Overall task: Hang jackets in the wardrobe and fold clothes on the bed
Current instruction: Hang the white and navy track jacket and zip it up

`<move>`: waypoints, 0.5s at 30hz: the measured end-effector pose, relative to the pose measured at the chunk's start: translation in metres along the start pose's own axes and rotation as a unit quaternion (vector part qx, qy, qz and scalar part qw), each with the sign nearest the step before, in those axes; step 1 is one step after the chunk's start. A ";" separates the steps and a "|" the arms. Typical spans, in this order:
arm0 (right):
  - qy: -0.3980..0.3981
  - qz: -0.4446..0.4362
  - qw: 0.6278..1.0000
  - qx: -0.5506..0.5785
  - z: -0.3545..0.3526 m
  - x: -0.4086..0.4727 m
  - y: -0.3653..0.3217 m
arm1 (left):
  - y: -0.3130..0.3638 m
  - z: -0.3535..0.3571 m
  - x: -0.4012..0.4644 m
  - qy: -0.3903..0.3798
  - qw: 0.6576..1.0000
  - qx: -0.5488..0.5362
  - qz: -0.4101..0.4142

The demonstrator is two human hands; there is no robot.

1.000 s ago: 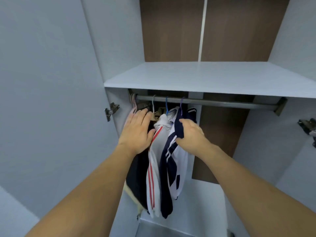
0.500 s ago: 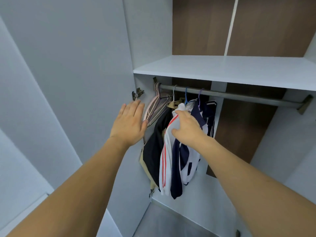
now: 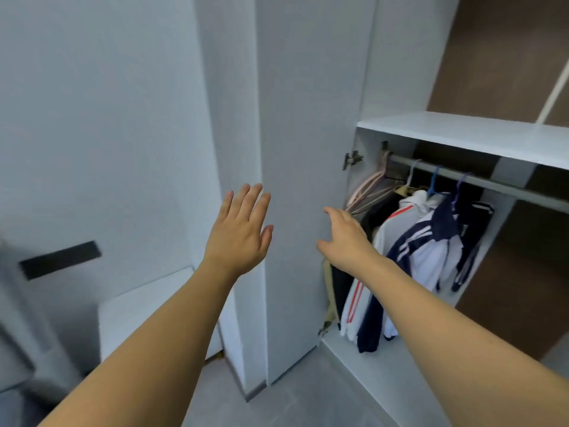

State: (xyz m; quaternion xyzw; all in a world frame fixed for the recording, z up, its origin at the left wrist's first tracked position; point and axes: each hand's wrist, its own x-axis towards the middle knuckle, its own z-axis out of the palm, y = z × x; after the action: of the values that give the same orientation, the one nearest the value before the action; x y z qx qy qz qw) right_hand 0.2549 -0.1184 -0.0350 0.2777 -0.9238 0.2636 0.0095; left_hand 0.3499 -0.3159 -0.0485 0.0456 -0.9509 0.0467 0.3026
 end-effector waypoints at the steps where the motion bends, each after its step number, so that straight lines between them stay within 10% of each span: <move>1: -0.012 -0.015 1.000 0.000 0.009 -0.012 -0.018 | -0.012 -0.014 -0.022 -0.002 1.000 0.006 -0.017; 15: -0.227 -0.282 0.929 0.080 0.170 -0.252 -0.311 | -0.136 -0.227 -0.437 -0.052 0.931 0.134 -0.335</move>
State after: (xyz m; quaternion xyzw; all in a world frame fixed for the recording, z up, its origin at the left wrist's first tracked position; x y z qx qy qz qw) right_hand 0.6506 -0.2935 -0.0729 0.5793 -0.7605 0.2530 -0.1482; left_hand 0.8508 -0.3989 -0.1092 0.4038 -0.8798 0.0677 0.2415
